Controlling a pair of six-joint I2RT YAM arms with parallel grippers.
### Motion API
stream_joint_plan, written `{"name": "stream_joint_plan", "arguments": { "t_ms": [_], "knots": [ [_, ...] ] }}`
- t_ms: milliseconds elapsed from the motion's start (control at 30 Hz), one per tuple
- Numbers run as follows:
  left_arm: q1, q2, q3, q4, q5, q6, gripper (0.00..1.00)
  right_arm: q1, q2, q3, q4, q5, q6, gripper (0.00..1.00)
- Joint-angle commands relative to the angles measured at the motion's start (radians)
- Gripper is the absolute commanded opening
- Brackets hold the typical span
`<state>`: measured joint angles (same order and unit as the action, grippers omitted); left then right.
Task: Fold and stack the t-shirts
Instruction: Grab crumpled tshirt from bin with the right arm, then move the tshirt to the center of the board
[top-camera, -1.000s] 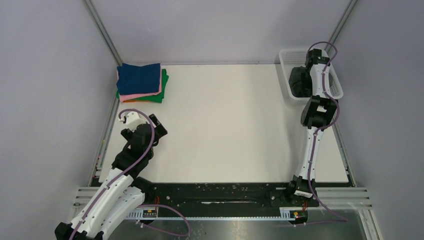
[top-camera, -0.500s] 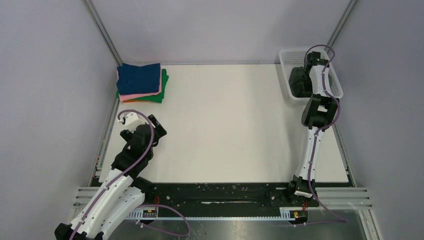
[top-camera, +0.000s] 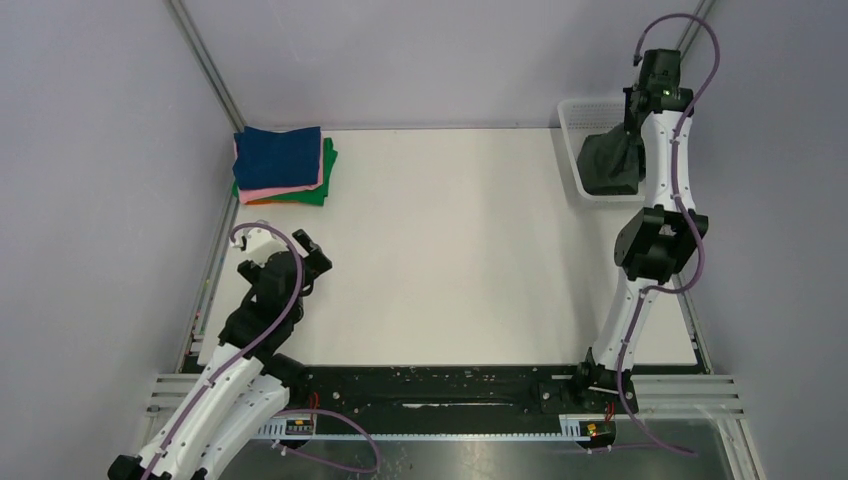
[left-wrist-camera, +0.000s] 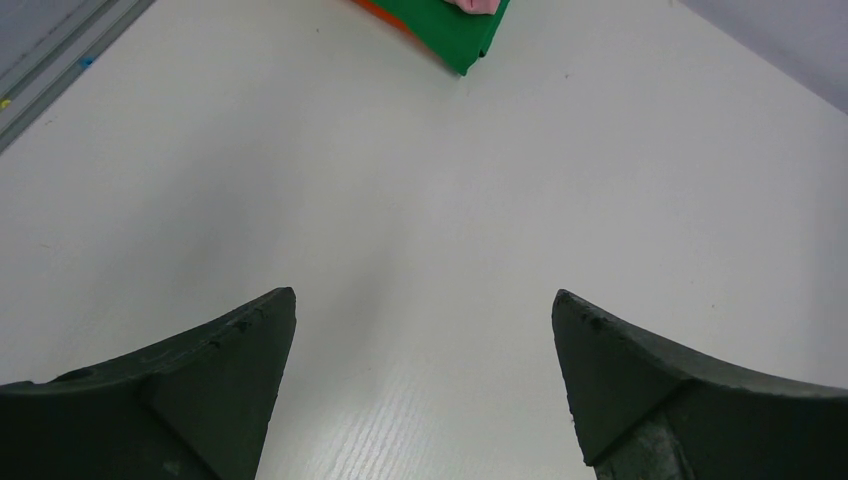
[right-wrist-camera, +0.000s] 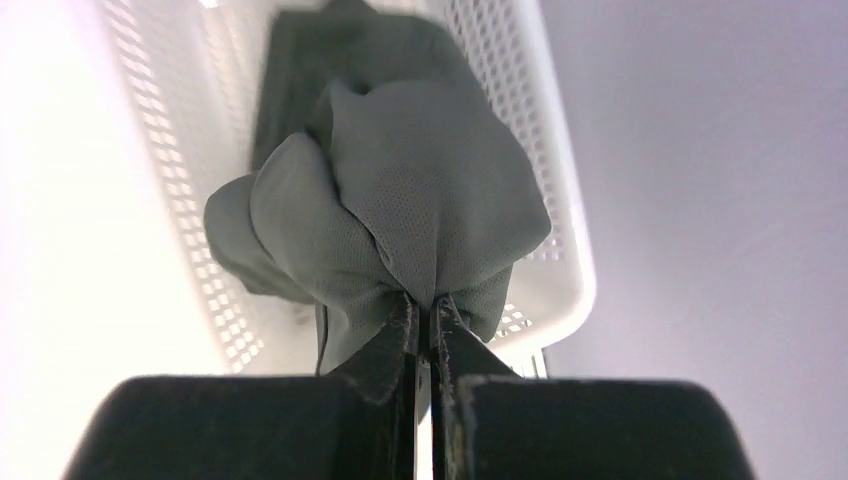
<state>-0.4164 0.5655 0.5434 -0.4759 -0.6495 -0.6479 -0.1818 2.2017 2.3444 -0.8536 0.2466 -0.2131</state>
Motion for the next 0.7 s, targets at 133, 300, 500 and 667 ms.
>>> {"name": "stream_joint_plan", "arguments": {
  "t_ms": [133,300,500,667],
  "knots": [
    [0.003,-0.017,0.005,0.045,0.021,-0.002,0.99,0.066,-0.298,-0.040,0.123,-0.167,0.058,0.00],
    [0.002,-0.034,0.000,0.041,0.032,-0.008,0.99,0.171,-0.422,-0.039,0.137,-0.239,0.048,0.00],
    [0.002,-0.045,-0.005,0.042,0.063,-0.012,0.99,0.371,-0.554,-0.081,0.140,-0.367,0.070,0.00],
    [0.003,-0.054,-0.009,0.041,0.084,-0.015,0.99,0.520,-0.628,-0.157,0.161,-0.473,0.111,0.00]
  ]
}}
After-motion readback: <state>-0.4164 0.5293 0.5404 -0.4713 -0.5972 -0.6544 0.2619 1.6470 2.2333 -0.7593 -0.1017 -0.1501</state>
